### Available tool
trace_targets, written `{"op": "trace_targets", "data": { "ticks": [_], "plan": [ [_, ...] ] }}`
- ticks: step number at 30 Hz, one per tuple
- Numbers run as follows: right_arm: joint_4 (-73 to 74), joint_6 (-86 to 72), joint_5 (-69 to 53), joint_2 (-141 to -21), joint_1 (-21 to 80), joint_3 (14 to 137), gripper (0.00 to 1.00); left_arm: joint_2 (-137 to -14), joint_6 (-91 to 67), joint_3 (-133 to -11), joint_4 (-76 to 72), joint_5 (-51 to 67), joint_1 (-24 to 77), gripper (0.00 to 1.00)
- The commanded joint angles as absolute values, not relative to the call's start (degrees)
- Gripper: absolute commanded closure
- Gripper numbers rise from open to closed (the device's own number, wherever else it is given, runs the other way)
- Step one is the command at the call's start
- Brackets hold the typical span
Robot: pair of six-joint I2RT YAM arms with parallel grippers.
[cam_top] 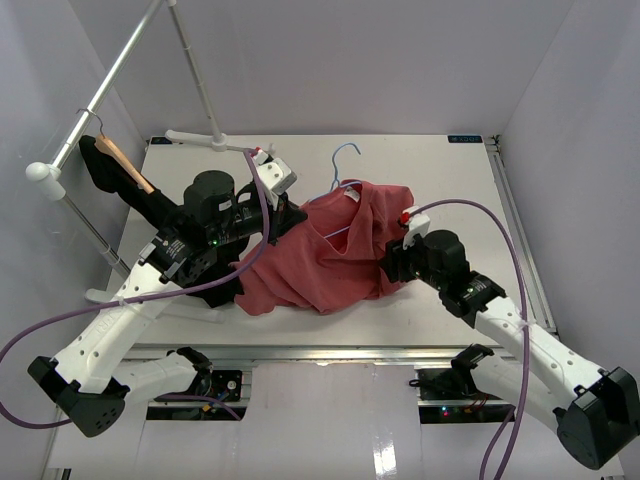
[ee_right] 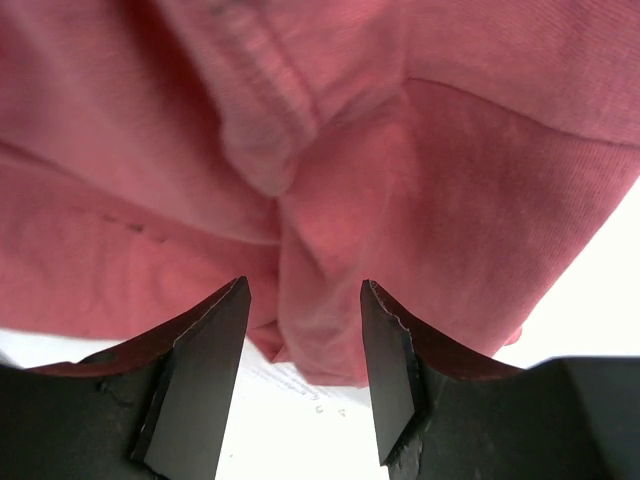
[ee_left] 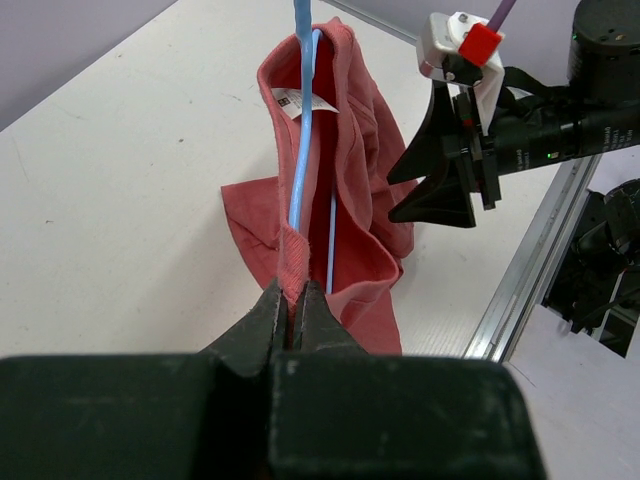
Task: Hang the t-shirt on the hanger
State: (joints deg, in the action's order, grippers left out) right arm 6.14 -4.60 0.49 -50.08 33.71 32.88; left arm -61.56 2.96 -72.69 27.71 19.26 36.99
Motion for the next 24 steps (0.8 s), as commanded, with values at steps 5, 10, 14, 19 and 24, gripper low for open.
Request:
{"op": "trace_targets", "data": {
  "ticks": [5, 10, 14, 19, 24],
  "plan": [
    [-1.73, -4.73, 5.92, -54.37, 33.59, 32.22, 0.86, -59.04, 2.55, -73.38, 22.80, 20.88, 36.91, 1.00],
    [14.70, -3.96, 16.74, -49.04, 33.57, 38.91, 0.92, -58.13, 6.02, -70.59, 23.17, 19.20, 36.91, 1.00],
    [20.35, -1.22, 22.42, -46.57, 32.60, 48.31, 0.92, -57.41, 8.26, -69.12, 24.59, 18.61, 36.91, 1.00],
    [25.12, 2.65, 21.33, -53.77, 28.70, 59.91, 0.92, -55.74, 9.22, -69.68, 26.41, 18.64, 36.91, 1.00],
    [26.95, 5.17, 16.12, -60.36, 21.27, 69.19, 0.92, -55.25, 10.49, -69.74, 29.17, 18.62, 36.91, 1.00]
  ]
}}
